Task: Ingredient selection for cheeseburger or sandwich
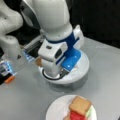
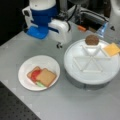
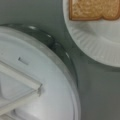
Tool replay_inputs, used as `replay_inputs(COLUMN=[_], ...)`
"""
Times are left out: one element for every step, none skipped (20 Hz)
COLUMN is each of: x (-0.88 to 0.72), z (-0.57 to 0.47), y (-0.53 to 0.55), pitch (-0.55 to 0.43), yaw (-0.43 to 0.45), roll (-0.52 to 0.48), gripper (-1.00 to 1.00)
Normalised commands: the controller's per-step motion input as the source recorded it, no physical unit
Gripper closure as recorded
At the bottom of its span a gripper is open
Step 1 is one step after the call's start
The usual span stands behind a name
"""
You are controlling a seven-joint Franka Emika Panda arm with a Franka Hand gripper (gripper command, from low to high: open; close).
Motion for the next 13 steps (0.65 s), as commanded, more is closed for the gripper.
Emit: replay_inputs(x=[-0.26,-0.24,-0.22,-0.2,-0.18,-0.15,-0.12,-0.07,-0.04,0.0,0.03,0.04,0.05], z=[0.0,0.03,0.06,0.08,0.09,0.08,0.06,0.03,0.0,-0.04,-0.07,-0.09,-0.09], y=[0.21,0.2,0.18,0.15,0.13,0.11,0.11,0.11,0.13,0.15,0.18,0.22,0.25], pitch=[0.059,0.086,0.116,0.117,0.117,0.116,0.104,0.081,0.057,0.033,0.011,0.0,-0.007], yaw=[-0.116,-0.088,-0.061,-0.039,-0.035,-0.028,-0.023,-0.034,-0.05,-0.068,-0.08,-0.091,-0.095], roll=[-0.217,-0.164,-0.121,-0.106,-0.116,-0.127,-0.114,-0.111,-0.117,-0.127,-0.136,-0.143,-0.154], gripper=[-1.0,-1.0,-1.0,-1.0,-1.0,-1.0,-1.0,-1.0,-1.0,-1.0,-1.0,-1.0,-1.0])
